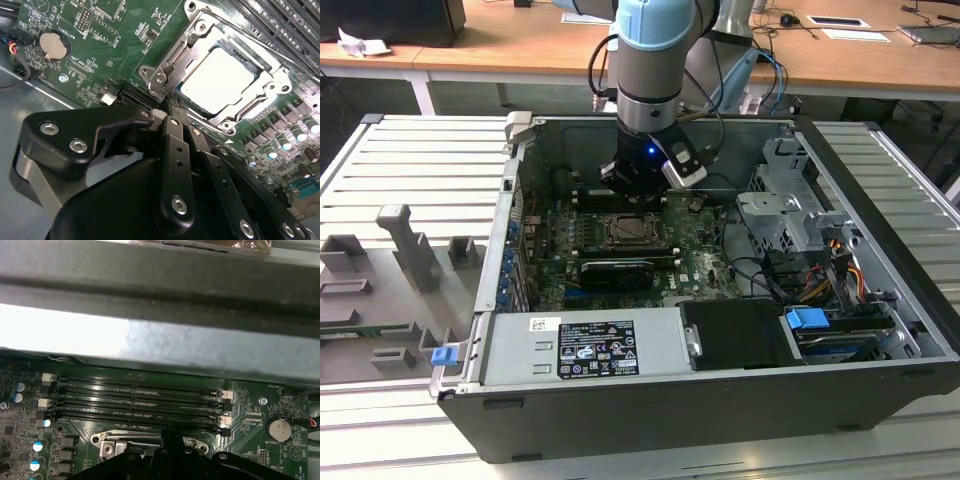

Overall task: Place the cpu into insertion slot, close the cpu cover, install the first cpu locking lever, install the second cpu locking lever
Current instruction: 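Install the second cpu locking lever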

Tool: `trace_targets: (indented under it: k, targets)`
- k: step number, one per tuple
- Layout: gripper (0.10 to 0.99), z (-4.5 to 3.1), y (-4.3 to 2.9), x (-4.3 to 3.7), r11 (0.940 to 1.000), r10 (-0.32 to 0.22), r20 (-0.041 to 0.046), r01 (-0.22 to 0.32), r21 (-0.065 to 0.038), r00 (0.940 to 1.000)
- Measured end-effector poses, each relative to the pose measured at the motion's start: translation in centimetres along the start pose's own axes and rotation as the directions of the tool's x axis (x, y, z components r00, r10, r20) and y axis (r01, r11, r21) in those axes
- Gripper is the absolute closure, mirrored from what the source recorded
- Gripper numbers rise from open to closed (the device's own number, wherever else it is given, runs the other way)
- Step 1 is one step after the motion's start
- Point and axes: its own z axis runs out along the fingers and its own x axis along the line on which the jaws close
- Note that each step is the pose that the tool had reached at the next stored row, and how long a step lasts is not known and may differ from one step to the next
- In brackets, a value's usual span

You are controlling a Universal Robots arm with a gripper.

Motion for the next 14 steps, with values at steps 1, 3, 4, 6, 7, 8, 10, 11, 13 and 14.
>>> trace_targets:
  k: [1, 3, 4, 6, 7, 8, 10, 11, 13, 14]
  targets:
    - [0.98, -0.01, -0.08, 0.01, 1.0, 0.0, 0.0, 0.0, 0.0, 1.0]
    - [0.98, -0.03, -0.24, 0.02, 1.0, 0.0, 0.0, 0.0, 0.0, 1.0]
    - [0.98, -0.05, -0.41, 0.03, 1.0, 0.0, 0.0, 0.0, 0.0, 1.0]
    - [0.98, -0.09, -0.72, 0.06, 1.0, 0.0, -0.0001, 0.0, 0.0, 1.0]
    - [0.98, -0.1, -0.76, 0.07, 1.0, 0.0, 0.0001, 0.0, 0.0, 1.0]
    - [0.98, -0.12, -0.79, 0.07, 1.0, 0.0, -0.0001, 0.0, 0.0, 1.0]
    - [0.98, -0.74, -0.73, 0.04, 1.0, 0.0, -0.0001, 0.0, 0.0, 1.0]
    - [0.98, -1.49, -0.64, 0.01, 1.0, 0.0, 0.0, 0.0, 0.0, 1.0]
    - [0.98, -2.02, -0.61, -0.02, 1.0, 0.0, 0.0, 0.0, 0.0, 1.0]
    - [0.98, -2.17, -0.63, -0.02, 1.0, 0.0, -0.0001, 0.0, 0.0, 1.0]
